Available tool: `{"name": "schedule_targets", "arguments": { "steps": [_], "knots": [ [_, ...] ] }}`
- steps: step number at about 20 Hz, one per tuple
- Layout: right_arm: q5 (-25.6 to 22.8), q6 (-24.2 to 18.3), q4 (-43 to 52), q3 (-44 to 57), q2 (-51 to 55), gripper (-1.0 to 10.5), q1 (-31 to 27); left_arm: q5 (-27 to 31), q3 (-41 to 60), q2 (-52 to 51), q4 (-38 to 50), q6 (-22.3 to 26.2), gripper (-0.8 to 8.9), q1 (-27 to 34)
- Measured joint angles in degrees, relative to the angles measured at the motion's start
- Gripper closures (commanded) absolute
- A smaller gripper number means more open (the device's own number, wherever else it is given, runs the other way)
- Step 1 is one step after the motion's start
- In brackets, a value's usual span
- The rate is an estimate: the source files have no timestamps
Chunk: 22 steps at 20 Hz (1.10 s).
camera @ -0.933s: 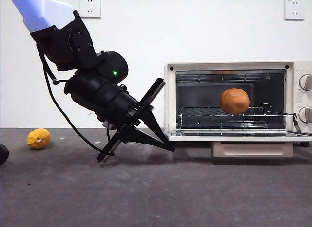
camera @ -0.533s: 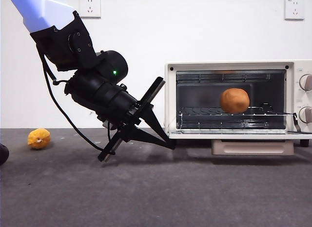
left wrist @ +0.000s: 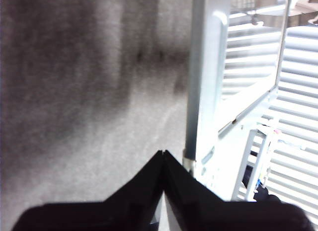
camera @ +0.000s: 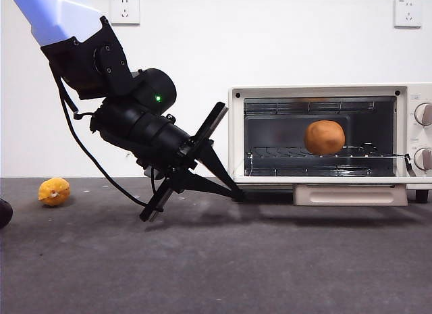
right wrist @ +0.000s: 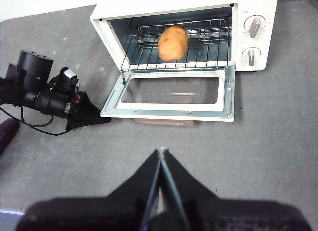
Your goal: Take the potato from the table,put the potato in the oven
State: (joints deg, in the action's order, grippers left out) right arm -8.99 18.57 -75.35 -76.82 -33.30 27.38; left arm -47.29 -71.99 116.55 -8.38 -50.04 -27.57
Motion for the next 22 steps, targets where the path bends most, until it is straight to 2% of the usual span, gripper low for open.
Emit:
{"name": "schedule_targets", "arguments": {
  "steps": [4,7,12,22],
  "knots": [
    [0.00,0.00,0.00,0.00,0.00,9.6,0.00,-1.62,0.00,0.02,1.25,-0.68,8.21,0.22],
    [0.00,0.00,-0.02,0.00,0.00,9.6,0.00,-3.10,-0.48,0.02,4.92,-2.97,8.21,0.24],
    [0.00,0.00,0.00,0.00,0.00,9.6,0.00,-4.63,-2.93,0.02,5.44,-4.66,8.21,0.63],
    [0.00,0.00,0.00,0.00,0.00,9.6,0.00,-4.35,-17.99,0.02,4.66,-6.16,8.21,1.95]
  ]
}}
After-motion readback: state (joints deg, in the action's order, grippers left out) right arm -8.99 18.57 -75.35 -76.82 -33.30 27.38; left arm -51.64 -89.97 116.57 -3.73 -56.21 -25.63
